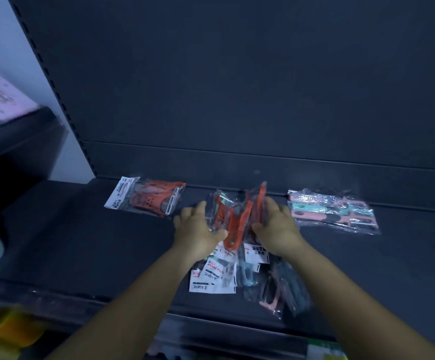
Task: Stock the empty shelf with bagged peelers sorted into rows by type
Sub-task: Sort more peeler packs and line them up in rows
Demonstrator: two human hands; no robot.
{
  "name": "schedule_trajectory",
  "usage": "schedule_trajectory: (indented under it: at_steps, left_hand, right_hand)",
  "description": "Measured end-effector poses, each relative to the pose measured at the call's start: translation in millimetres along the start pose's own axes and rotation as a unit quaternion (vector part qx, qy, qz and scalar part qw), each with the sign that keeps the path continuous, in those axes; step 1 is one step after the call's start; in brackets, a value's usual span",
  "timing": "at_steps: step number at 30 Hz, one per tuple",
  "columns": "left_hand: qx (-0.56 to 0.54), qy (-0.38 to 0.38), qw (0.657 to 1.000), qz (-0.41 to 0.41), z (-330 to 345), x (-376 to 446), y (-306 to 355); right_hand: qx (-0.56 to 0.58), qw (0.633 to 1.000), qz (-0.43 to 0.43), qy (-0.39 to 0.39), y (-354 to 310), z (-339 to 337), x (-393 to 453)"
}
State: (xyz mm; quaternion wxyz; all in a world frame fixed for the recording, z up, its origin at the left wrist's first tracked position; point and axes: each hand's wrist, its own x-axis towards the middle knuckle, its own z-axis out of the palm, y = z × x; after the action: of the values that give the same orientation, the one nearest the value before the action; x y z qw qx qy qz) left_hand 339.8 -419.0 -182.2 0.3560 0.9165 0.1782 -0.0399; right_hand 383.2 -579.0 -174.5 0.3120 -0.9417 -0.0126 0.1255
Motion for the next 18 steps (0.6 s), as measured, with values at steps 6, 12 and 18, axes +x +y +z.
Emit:
schedule_trajectory:
  at_steps: [6,12,18]
  left_hand:
    - [0.076,0.020,0.992,0.102,5.0,7.2,8.2]
    - [0.149,0.014,0.983,0.108,8.6,15.4,14.5]
    - [0.119,0.045,0.989,0.081,0.1,24.8,16.8]
  right_hand:
    - [-0.067,0.996,-0.016,0.056,2.1,0.1,-1.1]
    - [-0.198,0.979,-0.014,0.053,-4.8,-9.8,-2.8]
    - [-0.139,0.987,-0.068,0.045,-7.0,-12.0,8.8]
